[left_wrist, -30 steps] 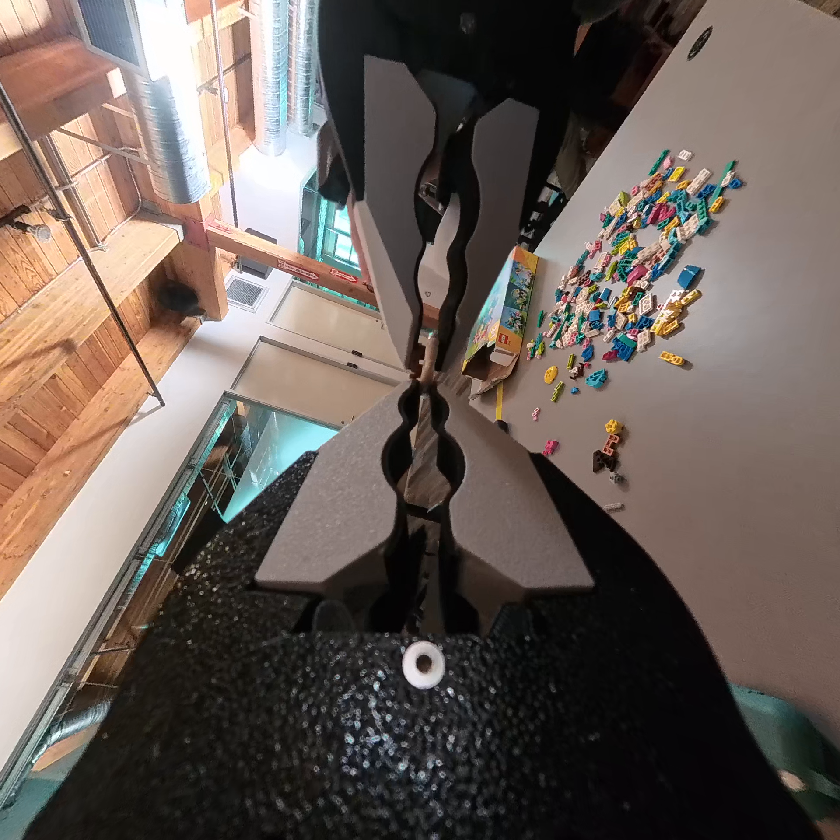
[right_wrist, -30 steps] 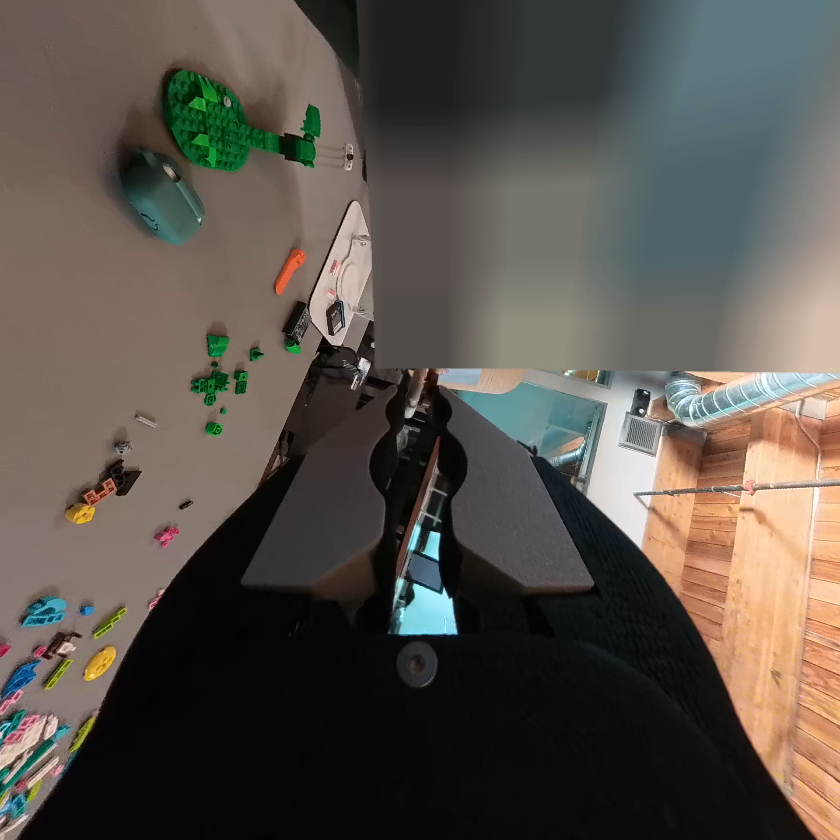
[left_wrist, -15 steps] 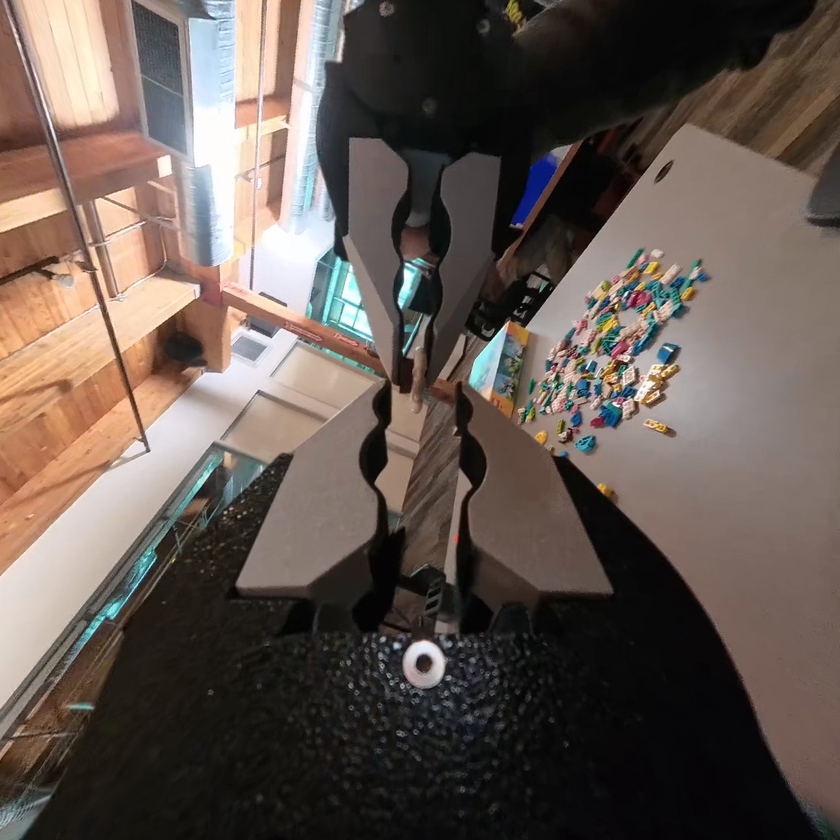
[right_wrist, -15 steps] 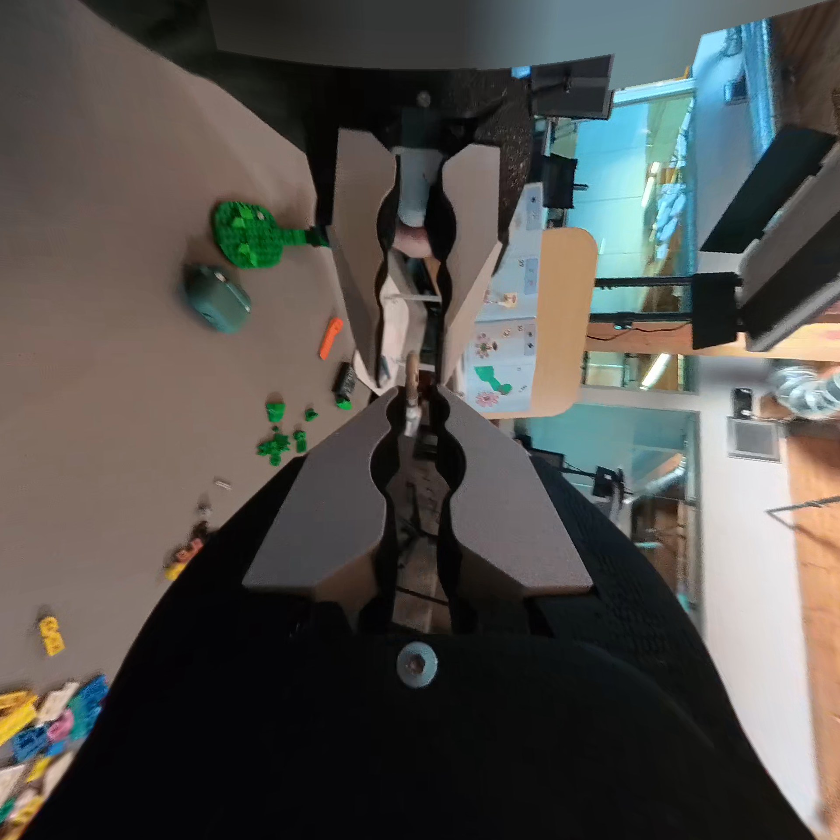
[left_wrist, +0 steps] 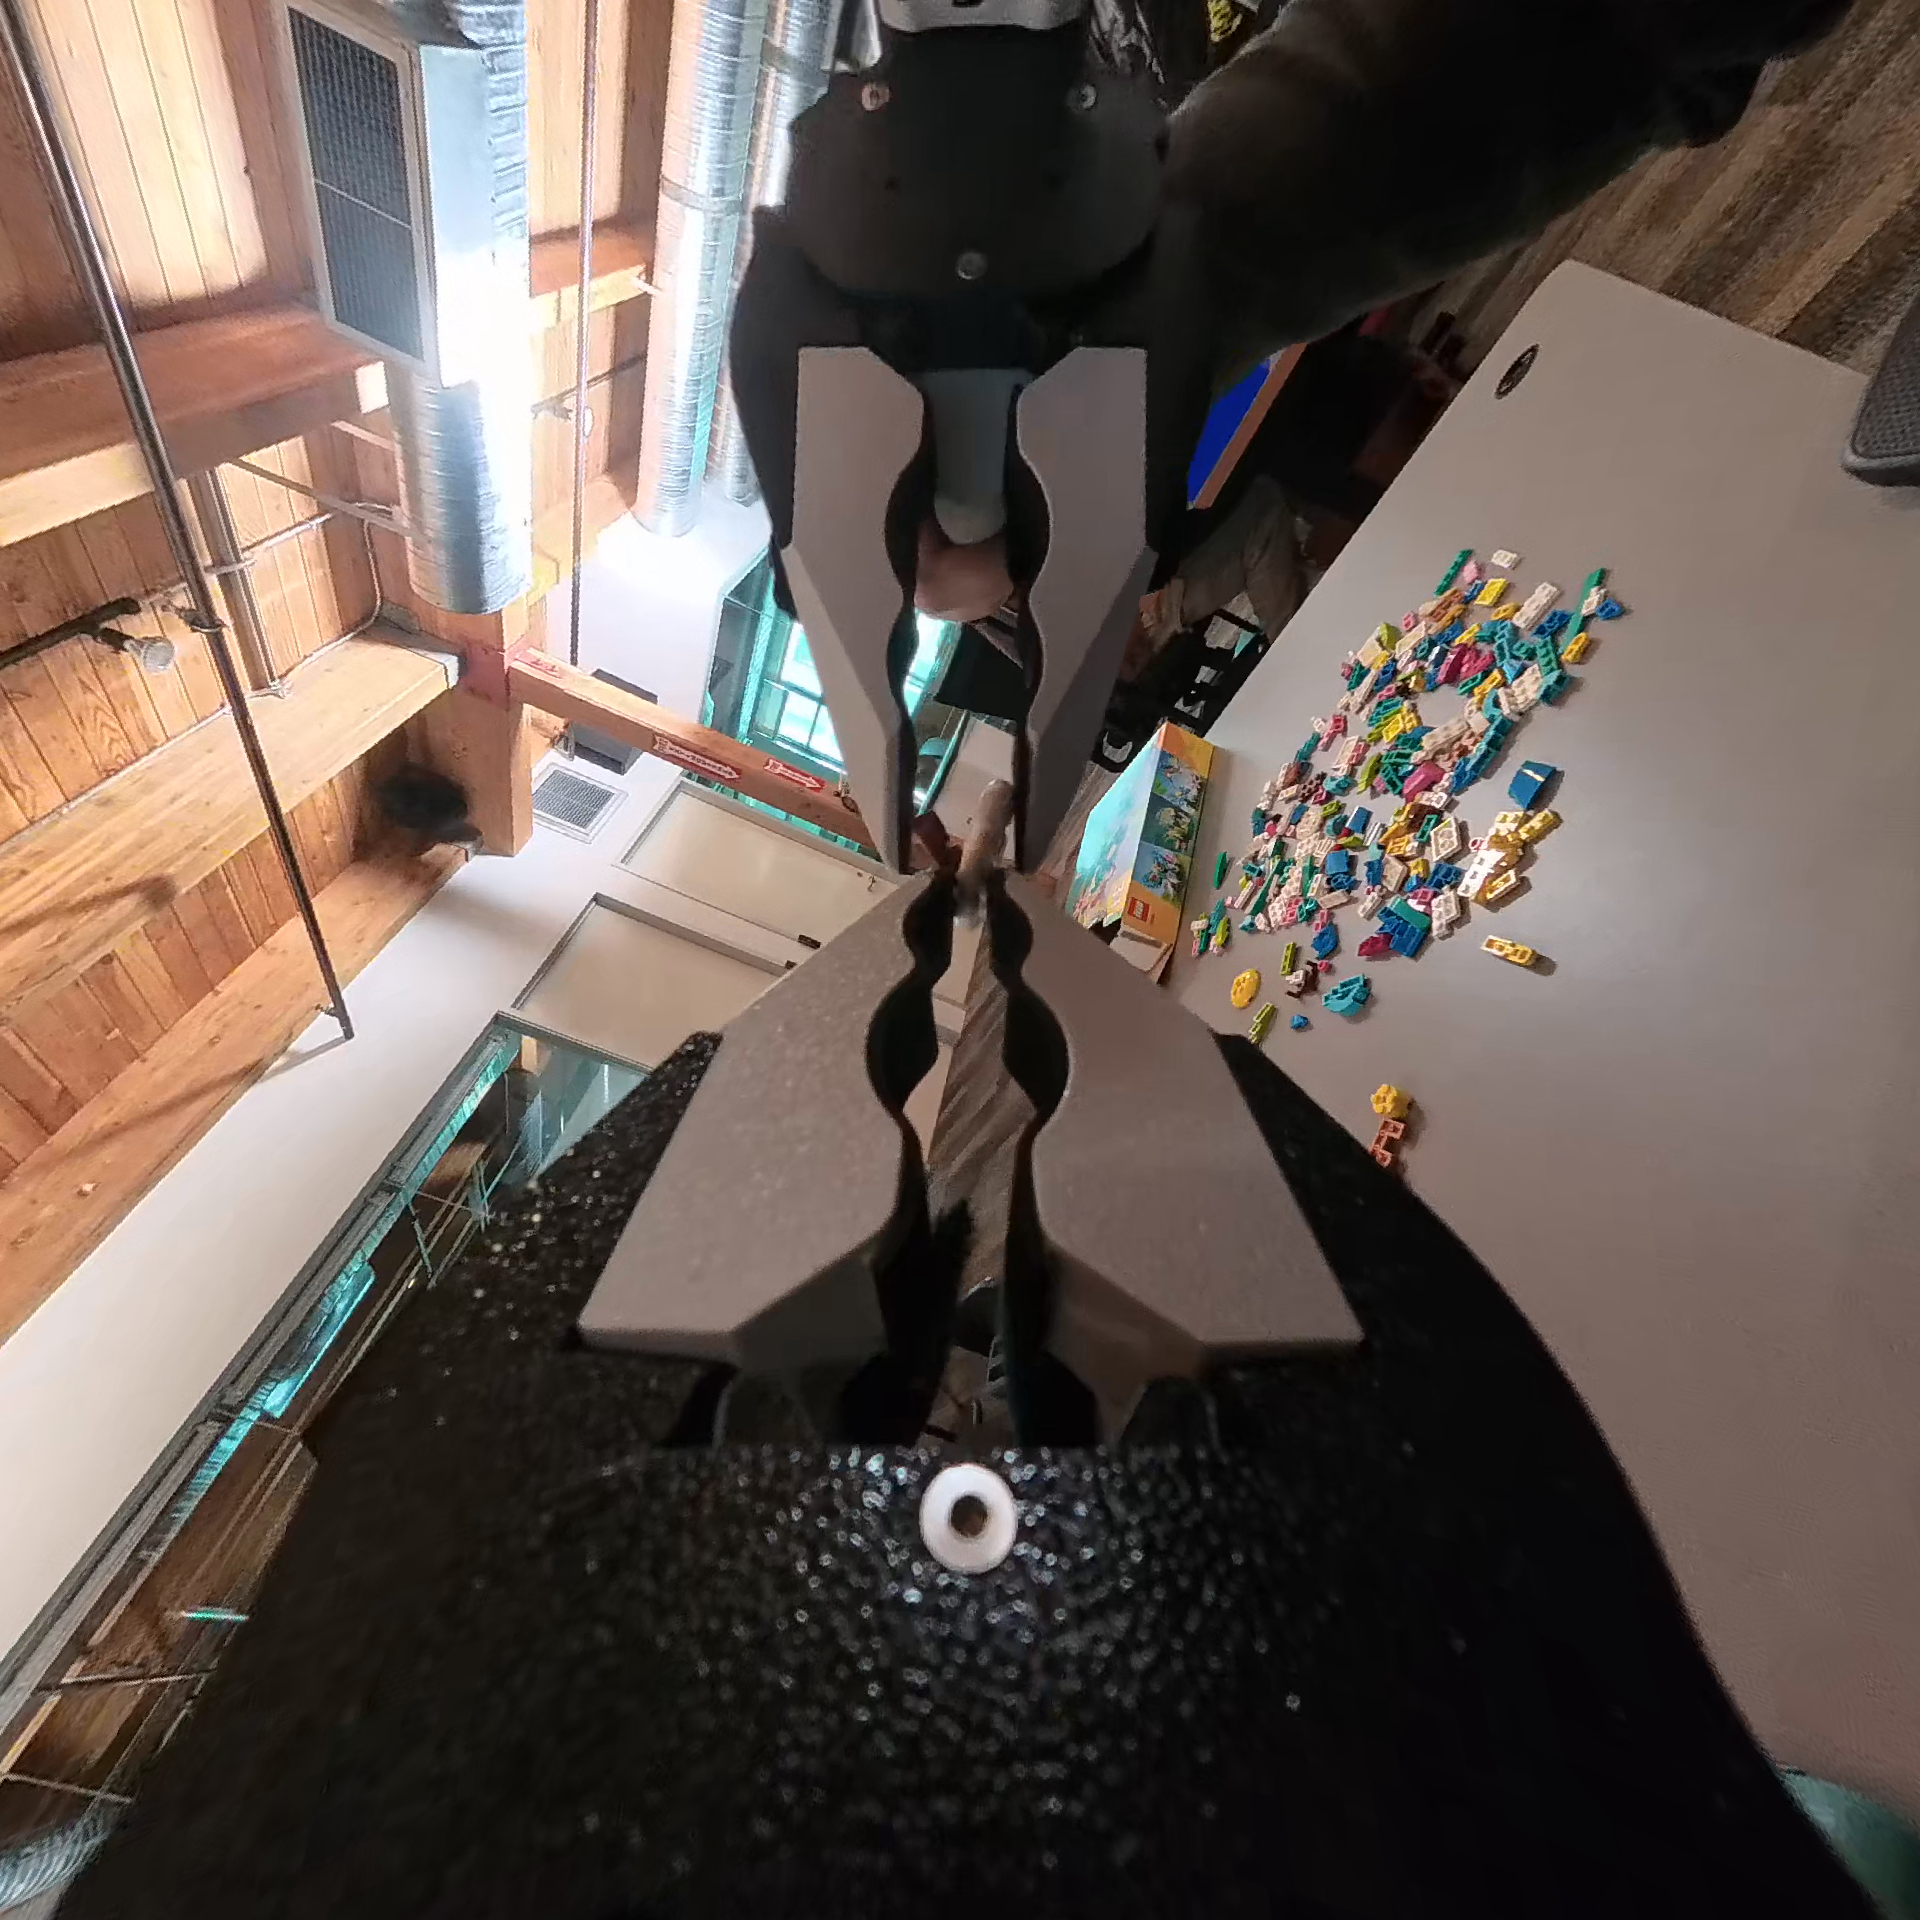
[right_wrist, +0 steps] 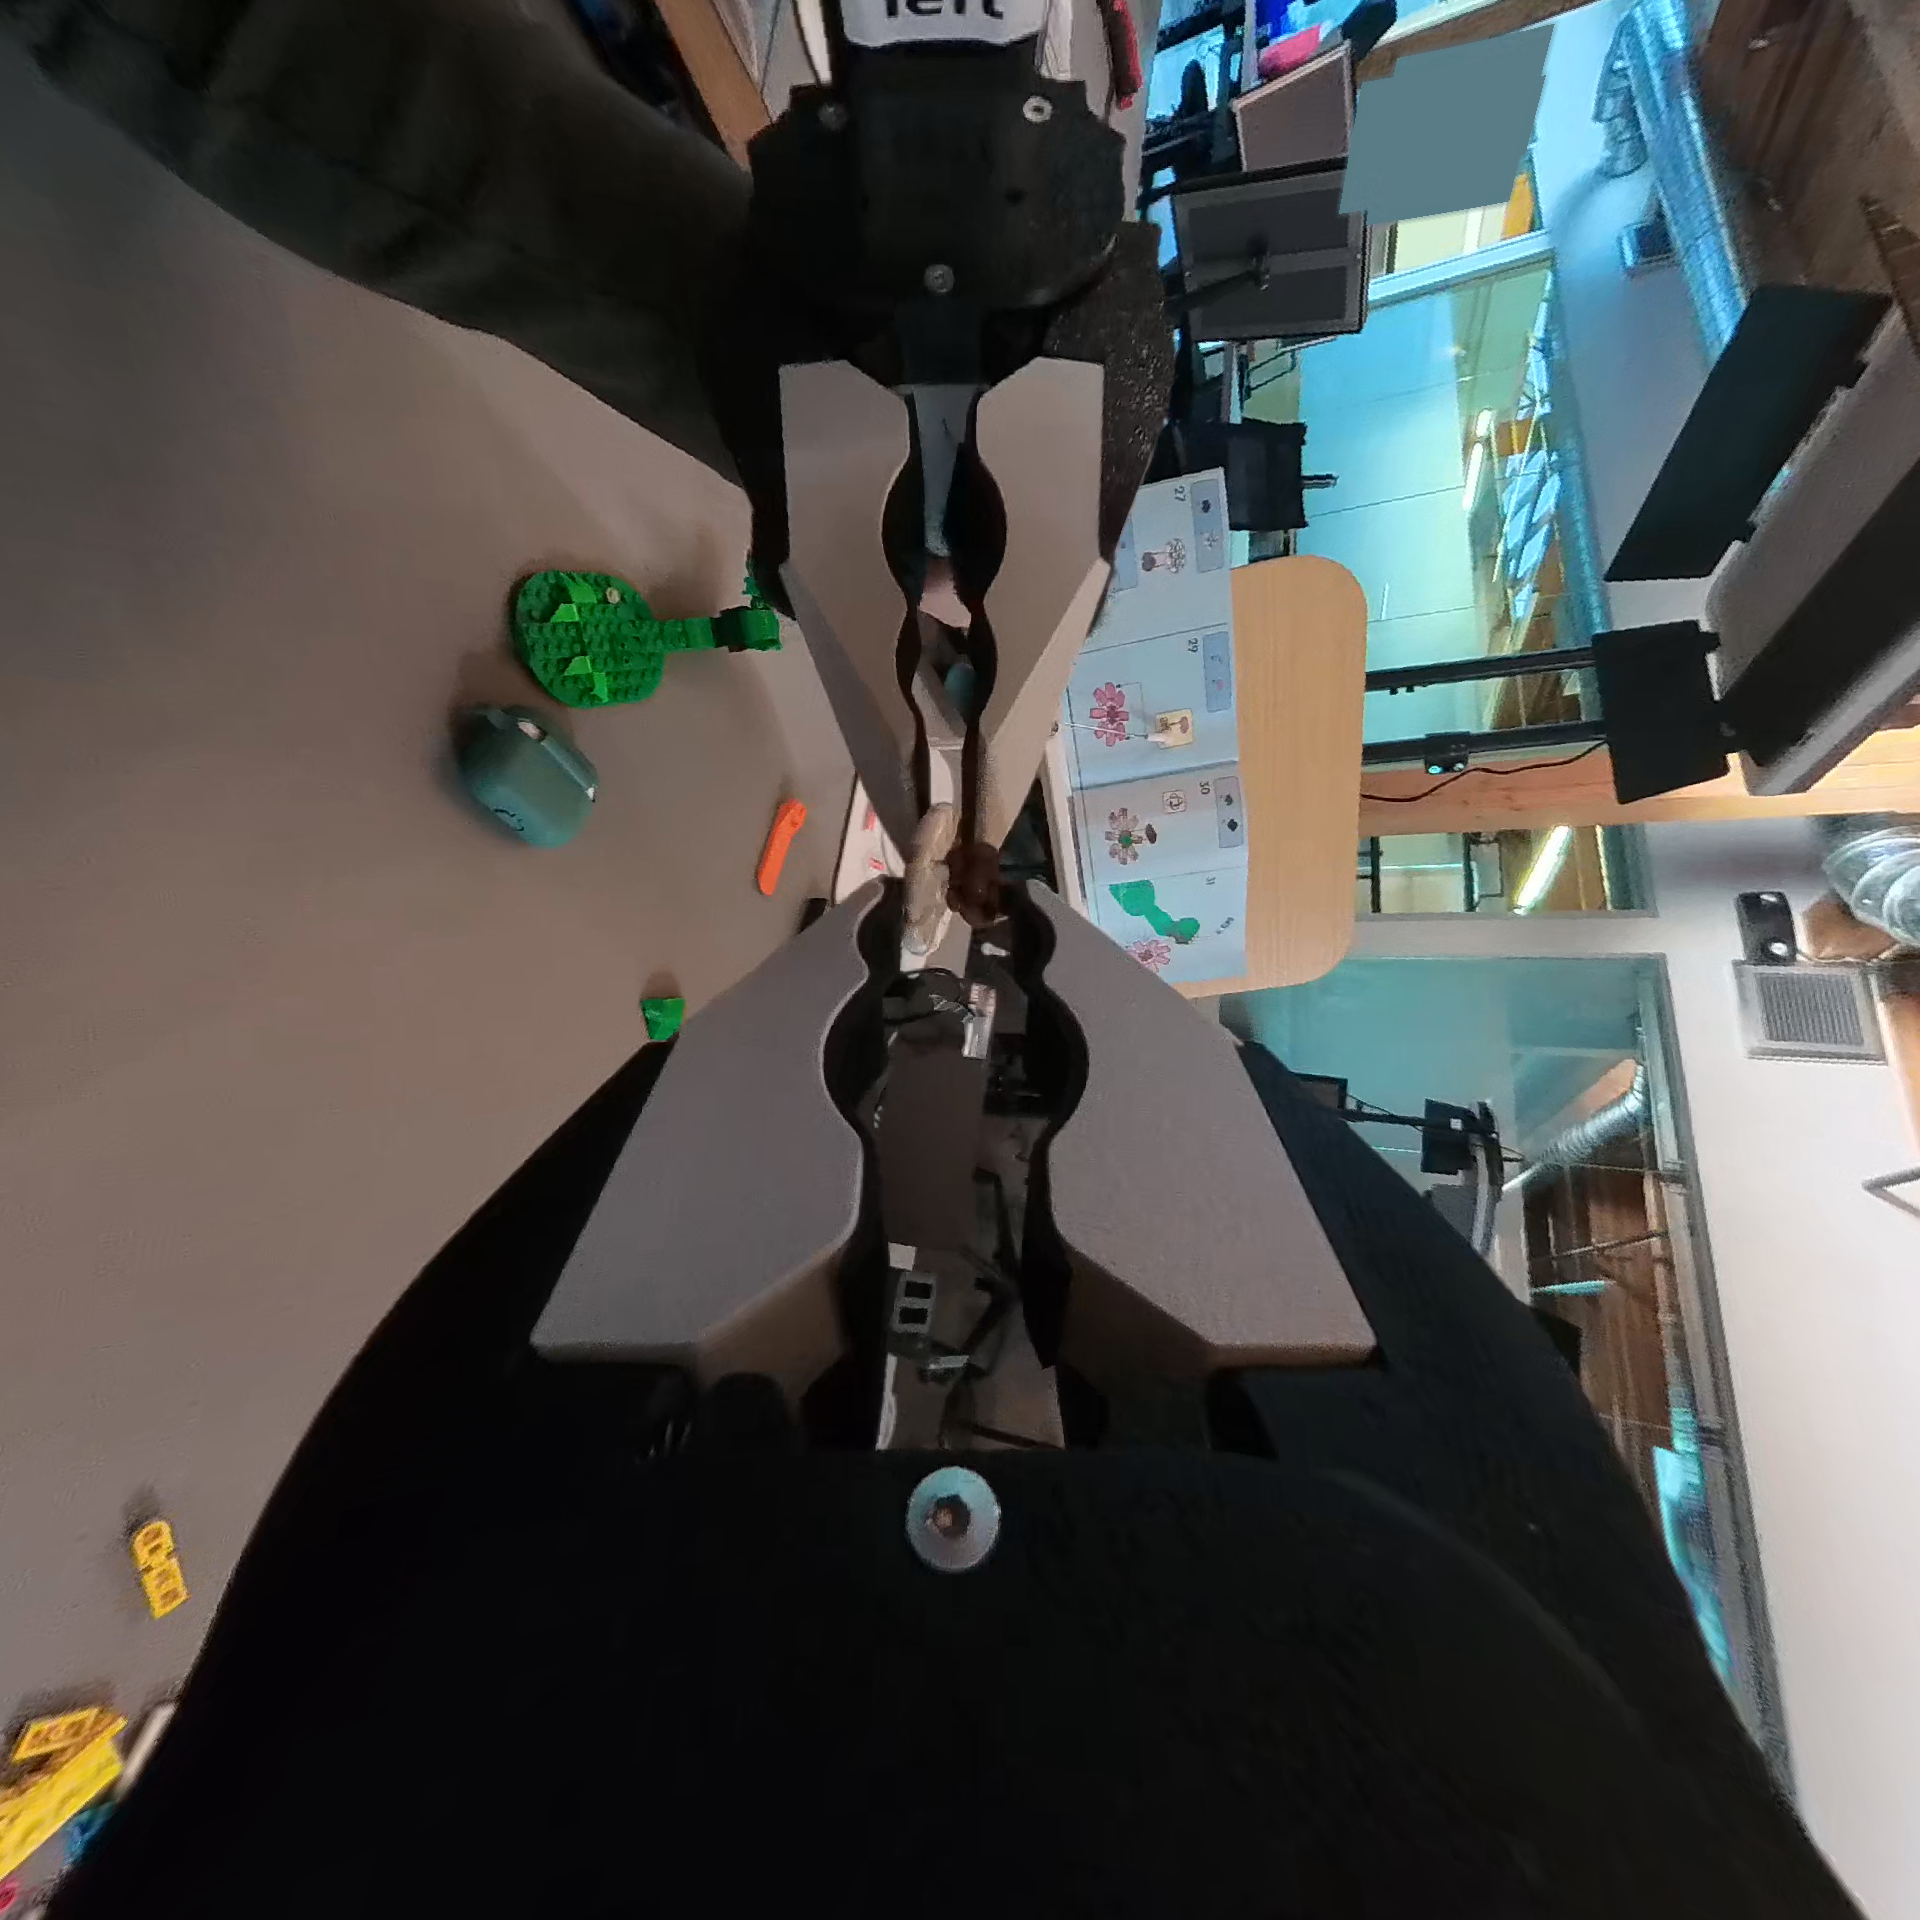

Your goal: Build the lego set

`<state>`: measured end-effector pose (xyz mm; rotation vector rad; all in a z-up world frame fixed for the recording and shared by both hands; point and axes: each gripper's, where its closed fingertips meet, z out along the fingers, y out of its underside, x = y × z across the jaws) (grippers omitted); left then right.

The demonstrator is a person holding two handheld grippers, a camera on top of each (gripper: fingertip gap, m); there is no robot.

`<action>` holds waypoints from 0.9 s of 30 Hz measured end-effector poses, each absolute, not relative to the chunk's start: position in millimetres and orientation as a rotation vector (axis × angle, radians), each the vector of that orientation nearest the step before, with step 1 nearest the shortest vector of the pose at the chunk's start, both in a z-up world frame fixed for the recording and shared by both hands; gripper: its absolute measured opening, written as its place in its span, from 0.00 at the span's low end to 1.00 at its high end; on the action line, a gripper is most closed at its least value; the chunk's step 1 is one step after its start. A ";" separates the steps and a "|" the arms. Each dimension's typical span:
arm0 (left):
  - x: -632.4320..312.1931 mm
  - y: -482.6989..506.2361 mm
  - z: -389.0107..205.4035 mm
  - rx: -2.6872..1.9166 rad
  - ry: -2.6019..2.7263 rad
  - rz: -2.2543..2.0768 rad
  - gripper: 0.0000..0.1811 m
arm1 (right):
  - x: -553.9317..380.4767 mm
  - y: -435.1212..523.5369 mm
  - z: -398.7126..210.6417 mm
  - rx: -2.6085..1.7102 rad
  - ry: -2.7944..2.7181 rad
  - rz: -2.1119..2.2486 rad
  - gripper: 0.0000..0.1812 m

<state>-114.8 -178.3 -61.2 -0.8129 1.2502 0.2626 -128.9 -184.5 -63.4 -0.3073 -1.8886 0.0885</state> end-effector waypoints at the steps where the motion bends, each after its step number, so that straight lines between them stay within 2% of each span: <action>1: -115.1 -177.8 -61.3 -0.816 1.249 0.264 0.02 | -129.0 -183.9 -63.4 -0.298 -1.883 0.078 0.11; 4: -115.4 -177.1 -62.0 -0.822 1.252 0.255 0.02 | -129.0 -183.9 -63.9 -0.272 -1.875 0.059 0.11; 6: -116.3 -176.4 -62.4 -0.837 1.249 0.236 0.03 | -128.4 -184.9 -64.0 -0.250 -1.876 0.046 0.05; 14: -117.1 -179.6 -53.7 -0.788 1.180 0.152 0.06 | -126.2 -183.6 -57.0 -0.270 -1.850 0.034 0.05; 17: -114.1 -186.0 -56.7 -0.748 1.217 0.143 0.01 | -123.7 -186.2 -58.2 -0.302 -1.873 0.101 0.04; 22: -113.3 -187.5 -61.1 -0.755 1.266 0.152 0.00 | -122.7 -186.9 -64.2 -0.338 -1.910 0.144 0.05; 27: -114.2 -180.0 -64.7 -0.828 1.272 0.194 0.00 | -123.2 -178.1 -69.0 -0.295 -1.919 -0.064 0.05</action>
